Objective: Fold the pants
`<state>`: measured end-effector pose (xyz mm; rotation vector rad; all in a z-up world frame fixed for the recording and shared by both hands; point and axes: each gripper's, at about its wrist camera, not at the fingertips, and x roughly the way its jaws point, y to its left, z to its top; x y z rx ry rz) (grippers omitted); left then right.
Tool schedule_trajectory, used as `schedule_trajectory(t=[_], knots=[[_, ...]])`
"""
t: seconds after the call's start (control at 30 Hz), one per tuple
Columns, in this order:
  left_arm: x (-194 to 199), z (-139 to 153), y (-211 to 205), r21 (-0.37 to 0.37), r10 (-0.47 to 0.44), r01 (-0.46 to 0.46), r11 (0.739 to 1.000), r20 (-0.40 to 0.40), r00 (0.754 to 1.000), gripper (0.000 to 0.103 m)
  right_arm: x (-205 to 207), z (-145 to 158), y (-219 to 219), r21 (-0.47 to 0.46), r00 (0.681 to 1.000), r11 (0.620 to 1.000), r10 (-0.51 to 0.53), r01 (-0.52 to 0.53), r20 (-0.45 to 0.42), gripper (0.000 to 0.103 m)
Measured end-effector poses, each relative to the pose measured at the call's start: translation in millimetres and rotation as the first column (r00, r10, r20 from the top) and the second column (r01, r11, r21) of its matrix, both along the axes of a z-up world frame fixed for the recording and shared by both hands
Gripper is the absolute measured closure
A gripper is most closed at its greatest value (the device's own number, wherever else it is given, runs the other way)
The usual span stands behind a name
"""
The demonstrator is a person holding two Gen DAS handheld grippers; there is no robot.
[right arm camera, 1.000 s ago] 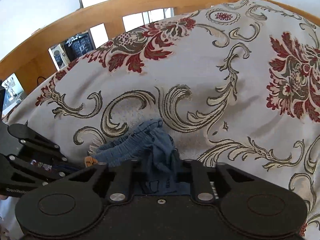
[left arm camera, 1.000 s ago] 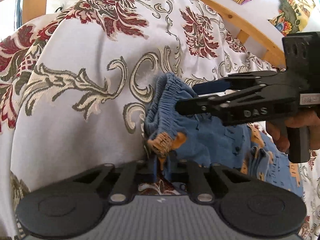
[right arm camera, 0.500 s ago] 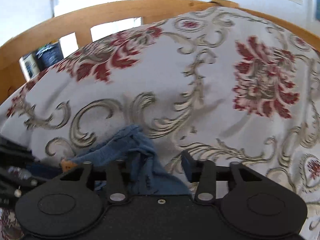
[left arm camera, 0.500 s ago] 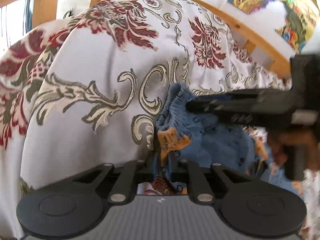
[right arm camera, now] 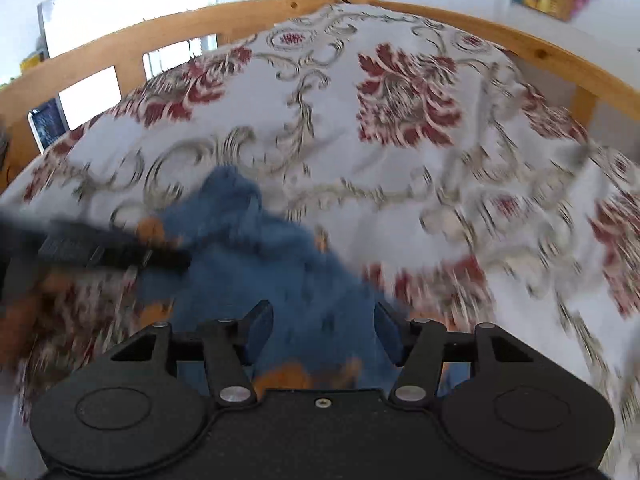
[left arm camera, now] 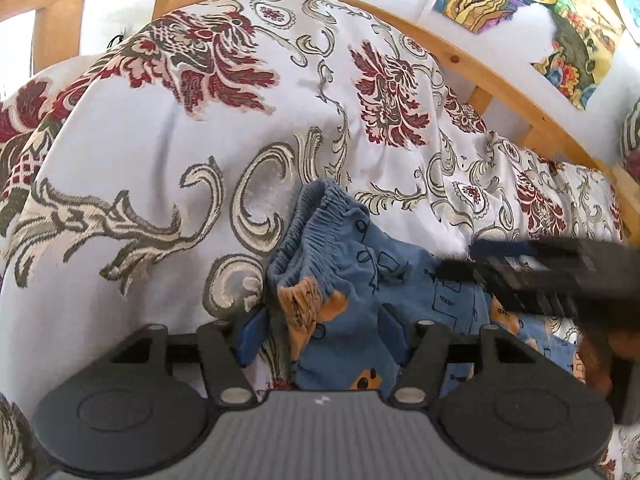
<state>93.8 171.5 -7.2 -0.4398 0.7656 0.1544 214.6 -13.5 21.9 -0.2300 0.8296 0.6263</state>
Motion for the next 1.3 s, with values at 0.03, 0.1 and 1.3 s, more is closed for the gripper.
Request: schedule_trajectory(t=[0.03,0.1,1.3], knots=[[0,0,0,-0.003,0.002,-0.002,1.000,-0.001,1.000,0.039,-14,0,-3,-0.016,1.000,1.000,-0.013,0.013,0.013,0.040],[0,0,1,-0.002,0.006,-0.006,1.000,-0.003,1.000,0.038,-41,-2,-3,-0.073,0.997,0.996,-0.042,0.047,0.063,0.037],[-1,13,-61,0.415,-0.062,0.050,0.908,0.015,0.998,0.089,11,4,-56,0.388,0.961,0.885,-0.195,0.259,-0.197,0.029]])
